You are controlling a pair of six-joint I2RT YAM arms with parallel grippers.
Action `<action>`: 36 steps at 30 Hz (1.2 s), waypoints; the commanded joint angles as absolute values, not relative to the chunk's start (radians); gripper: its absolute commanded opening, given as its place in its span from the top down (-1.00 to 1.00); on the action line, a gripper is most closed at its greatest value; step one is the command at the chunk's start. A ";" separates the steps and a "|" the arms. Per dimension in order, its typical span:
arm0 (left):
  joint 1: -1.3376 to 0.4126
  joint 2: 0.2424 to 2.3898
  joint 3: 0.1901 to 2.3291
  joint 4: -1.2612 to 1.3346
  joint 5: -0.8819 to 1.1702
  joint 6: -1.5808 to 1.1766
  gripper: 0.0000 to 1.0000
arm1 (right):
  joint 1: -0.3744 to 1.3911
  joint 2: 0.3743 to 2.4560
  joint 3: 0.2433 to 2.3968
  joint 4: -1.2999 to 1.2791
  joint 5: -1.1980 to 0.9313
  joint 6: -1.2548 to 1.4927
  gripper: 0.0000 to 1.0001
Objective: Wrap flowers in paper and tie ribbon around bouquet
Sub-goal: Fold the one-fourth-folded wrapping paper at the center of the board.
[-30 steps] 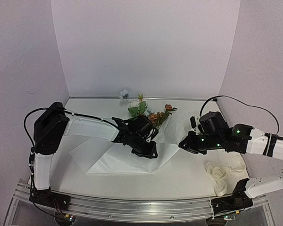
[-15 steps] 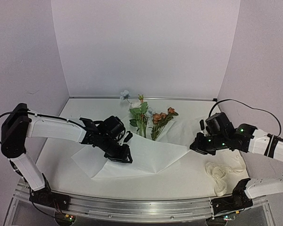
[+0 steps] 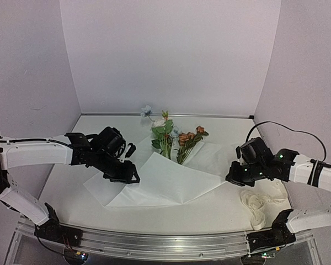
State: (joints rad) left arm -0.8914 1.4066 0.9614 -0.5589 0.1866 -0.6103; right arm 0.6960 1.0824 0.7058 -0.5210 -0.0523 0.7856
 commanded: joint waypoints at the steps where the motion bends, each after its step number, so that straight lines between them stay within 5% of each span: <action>1: -0.819 1.391 0.961 -0.582 0.141 -0.567 0.07 | 0.692 1.075 0.701 -0.524 -0.023 0.780 1.00; 12: -0.785 1.552 0.995 -0.503 0.281 -0.483 0.02 | 0.692 1.077 0.698 -0.504 -0.030 0.782 1.00; 22: -0.778 1.658 1.038 -0.420 0.318 -0.480 0.97 | 0.694 1.113 0.757 -0.450 -0.105 0.752 1.00; 36: -0.775 1.734 1.034 -0.353 0.272 -0.492 1.00 | 0.847 1.409 1.081 -0.378 -0.185 0.770 1.00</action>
